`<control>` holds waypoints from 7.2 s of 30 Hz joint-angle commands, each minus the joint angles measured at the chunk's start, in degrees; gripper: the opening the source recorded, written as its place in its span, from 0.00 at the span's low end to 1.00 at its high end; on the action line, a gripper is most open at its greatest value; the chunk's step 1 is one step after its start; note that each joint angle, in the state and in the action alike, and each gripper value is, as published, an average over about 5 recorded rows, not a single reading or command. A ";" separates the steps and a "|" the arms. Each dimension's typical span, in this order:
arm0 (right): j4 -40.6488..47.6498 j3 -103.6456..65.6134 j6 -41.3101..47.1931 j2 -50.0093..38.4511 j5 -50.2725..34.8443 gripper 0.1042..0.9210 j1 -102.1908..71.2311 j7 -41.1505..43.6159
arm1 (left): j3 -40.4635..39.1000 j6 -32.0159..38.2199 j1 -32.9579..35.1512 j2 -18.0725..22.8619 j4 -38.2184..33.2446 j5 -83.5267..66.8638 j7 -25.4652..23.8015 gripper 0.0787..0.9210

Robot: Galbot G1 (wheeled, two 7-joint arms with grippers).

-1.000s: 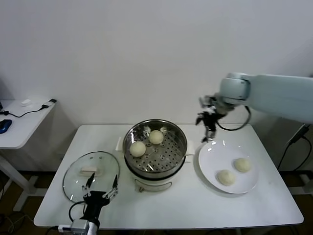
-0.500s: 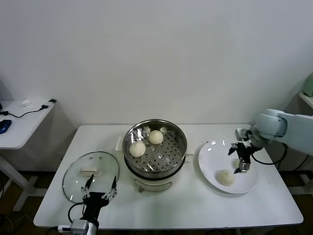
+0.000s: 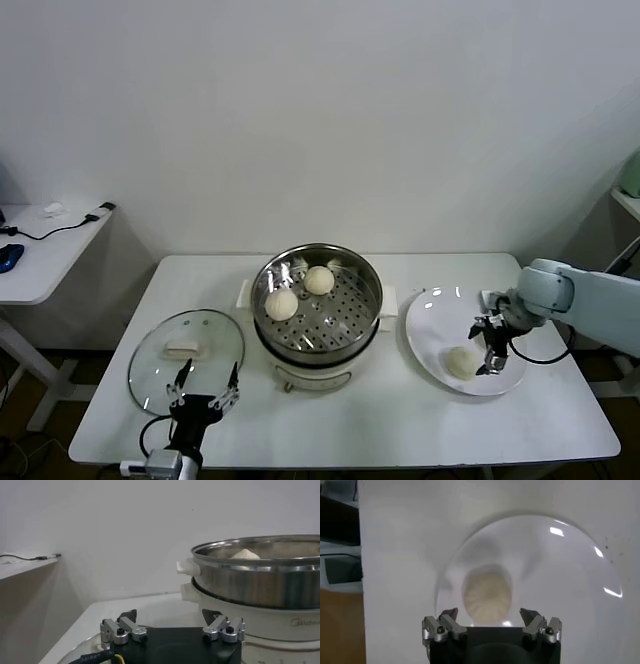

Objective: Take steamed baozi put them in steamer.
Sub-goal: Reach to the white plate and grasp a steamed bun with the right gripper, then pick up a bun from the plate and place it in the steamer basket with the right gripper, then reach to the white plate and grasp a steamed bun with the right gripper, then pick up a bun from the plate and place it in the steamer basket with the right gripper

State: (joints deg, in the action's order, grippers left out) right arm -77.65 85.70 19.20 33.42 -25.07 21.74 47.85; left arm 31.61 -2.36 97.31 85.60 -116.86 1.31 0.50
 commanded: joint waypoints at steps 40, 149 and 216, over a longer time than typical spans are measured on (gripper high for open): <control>-3.80 -5.70 -25.75 22.07 3.33 0.59 31.12 19.72 | -1.42 -0.54 -0.09 0.41 -1.20 0.88 -0.21 0.88; 26.65 -20.30 -13.06 6.56 14.68 0.88 -14.11 10.01 | -0.86 0.54 0.87 1.83 0.34 3.10 -0.33 0.88; -1.30 11.97 5.50 34.26 -24.46 0.64 19.75 -5.46 | -1.85 -0.77 1.93 1.04 -2.56 2.99 -0.75 0.88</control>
State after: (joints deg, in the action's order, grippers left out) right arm -79.99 95.71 22.60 63.90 -51.08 45.84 45.45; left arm 29.72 -3.02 99.36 86.50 -119.59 4.29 -0.17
